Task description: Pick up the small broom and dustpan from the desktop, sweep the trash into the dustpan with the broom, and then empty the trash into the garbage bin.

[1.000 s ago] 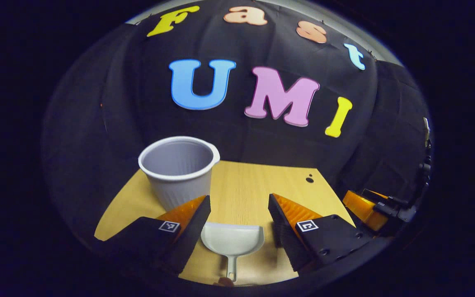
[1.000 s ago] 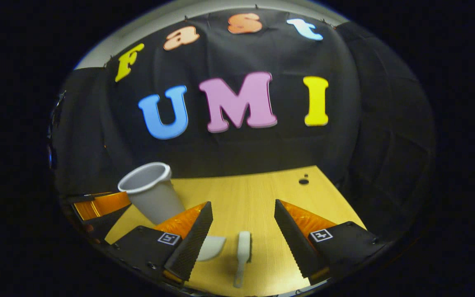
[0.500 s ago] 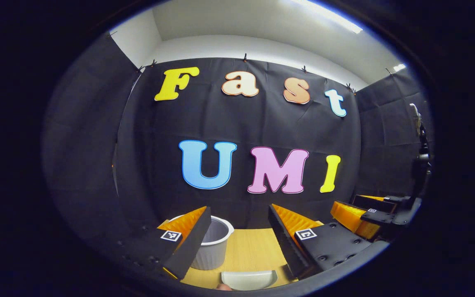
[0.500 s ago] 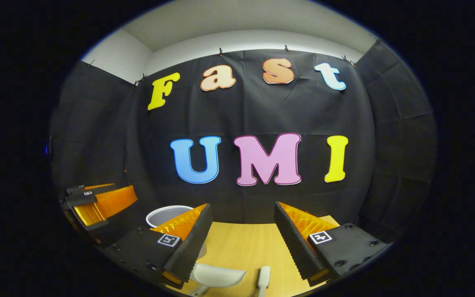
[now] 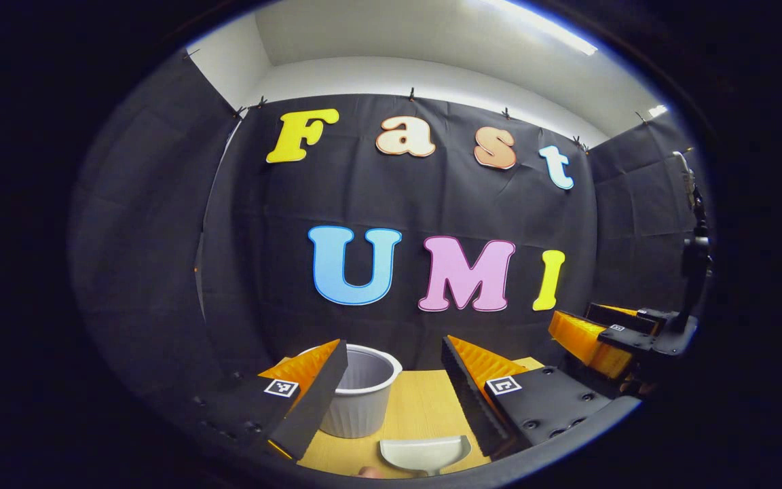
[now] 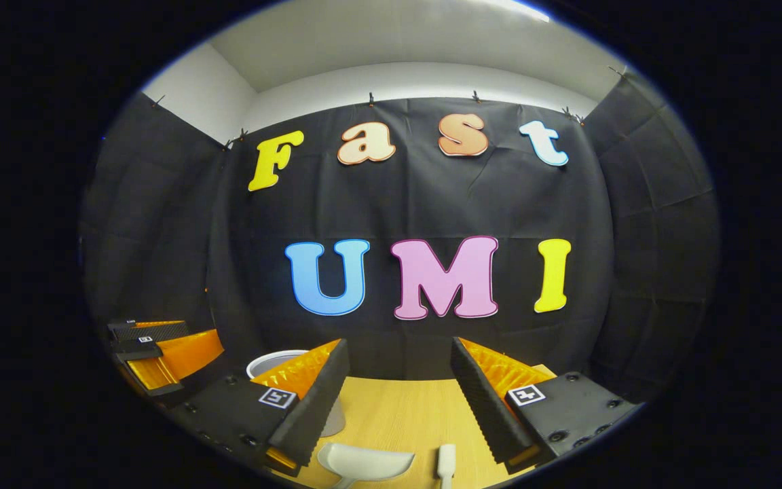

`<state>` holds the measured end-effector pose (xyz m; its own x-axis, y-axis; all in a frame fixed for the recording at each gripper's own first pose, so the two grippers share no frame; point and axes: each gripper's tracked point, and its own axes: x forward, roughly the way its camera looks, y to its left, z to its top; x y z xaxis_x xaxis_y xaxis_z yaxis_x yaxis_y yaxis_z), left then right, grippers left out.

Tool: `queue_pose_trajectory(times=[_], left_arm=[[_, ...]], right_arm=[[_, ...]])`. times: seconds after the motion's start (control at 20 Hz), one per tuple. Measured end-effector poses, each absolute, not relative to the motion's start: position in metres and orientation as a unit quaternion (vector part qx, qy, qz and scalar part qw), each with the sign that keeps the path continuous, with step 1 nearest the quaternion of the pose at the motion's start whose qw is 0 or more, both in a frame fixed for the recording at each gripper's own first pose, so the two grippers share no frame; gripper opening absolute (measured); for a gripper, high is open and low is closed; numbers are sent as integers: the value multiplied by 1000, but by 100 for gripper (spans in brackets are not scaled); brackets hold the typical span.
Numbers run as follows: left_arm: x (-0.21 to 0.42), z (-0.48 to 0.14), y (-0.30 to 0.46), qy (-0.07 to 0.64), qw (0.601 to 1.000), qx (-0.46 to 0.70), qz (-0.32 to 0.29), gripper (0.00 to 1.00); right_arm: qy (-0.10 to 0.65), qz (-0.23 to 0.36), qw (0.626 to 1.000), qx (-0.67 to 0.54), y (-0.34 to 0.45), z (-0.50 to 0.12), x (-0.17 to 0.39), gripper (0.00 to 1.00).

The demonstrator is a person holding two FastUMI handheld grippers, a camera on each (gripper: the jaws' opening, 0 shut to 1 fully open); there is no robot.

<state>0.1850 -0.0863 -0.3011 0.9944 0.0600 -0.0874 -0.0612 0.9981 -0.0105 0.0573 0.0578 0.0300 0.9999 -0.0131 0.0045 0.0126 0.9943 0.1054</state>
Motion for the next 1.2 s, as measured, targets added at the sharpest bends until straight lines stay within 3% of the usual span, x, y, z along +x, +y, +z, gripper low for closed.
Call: queue_pose_trajectory(times=[0.85,1.15,1.2], left_arm=[[187,-300,-91,58,998,24,14,83],[185,-296,-87,37,998,31,41,82],[185,-298,-85,42,998,28,42,83]], right_arm=[[14,-18,998,54,63,24,59,97],[18,-25,998,60,54,21,59,97],[21,-26,998,60,54,19,59,86]])
